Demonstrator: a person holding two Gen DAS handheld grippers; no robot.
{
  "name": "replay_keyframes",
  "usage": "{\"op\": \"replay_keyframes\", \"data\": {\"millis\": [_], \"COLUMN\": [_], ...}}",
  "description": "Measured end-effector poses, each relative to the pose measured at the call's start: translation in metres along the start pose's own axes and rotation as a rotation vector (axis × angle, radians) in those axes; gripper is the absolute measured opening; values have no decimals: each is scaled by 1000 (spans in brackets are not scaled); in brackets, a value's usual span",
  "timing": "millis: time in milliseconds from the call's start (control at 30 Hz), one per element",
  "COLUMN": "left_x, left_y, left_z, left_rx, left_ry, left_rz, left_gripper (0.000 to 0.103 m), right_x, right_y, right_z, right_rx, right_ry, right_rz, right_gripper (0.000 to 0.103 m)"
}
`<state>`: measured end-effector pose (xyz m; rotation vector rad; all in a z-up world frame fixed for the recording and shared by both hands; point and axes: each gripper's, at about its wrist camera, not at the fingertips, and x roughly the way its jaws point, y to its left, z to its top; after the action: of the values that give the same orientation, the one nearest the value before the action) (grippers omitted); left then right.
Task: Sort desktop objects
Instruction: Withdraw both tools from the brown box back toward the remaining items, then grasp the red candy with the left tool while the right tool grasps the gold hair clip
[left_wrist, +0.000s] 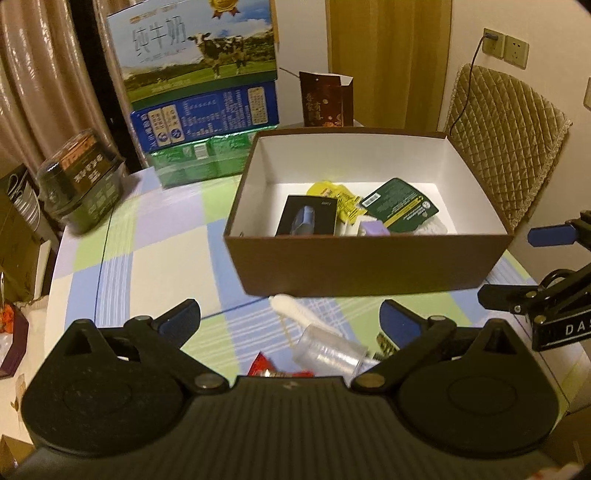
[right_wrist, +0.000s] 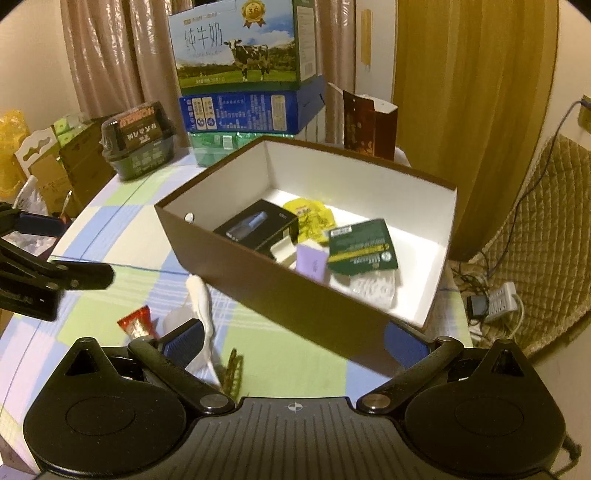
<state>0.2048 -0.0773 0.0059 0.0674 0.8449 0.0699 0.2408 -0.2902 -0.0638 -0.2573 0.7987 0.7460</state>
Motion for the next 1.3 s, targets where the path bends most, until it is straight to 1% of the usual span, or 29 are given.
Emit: {"op": "replay_keyframes", "data": {"millis": [67,200,367,467,733,833,967,1133,1200,1300], "left_x": [-3,-1,8,12,28,35,46,56,61,70], "left_y": [6,18,27,32,37,39,40,45,47,49], "left_z": [-8,-27,-47,-56,-67,-68,-74,-80,-81,-82], "left_rx": [-13,-41,-64,-69,-50,-42,-24,-26,-19,-13], "left_ry": [9,54,113,134,155,156,171,189,191,197], "left_rz": [-3,-17,-27,-40,-59,-69,-62,-76,-79,-92], "left_gripper": [102,102,102,102,101,101,101,100,100,100], "right_x": [0,4,15,21,41,47,57,68,71,76], "right_y": [3,8,16,22,38,43,50,55,57,60], "right_z": [-7,-21,-36,-42,-57,-62,-68,-75,-76,-77], "right_rx": [10,41,82,91,75,58,33,6,-5,-28], "right_ry": [9,37,91,104,137,139,143,131,127,131], "right_rz": [-2,5,48,57,57,57,43,32,38,43], "right_gripper": [101,101,101,101,101,101,101,101,100,91]}}
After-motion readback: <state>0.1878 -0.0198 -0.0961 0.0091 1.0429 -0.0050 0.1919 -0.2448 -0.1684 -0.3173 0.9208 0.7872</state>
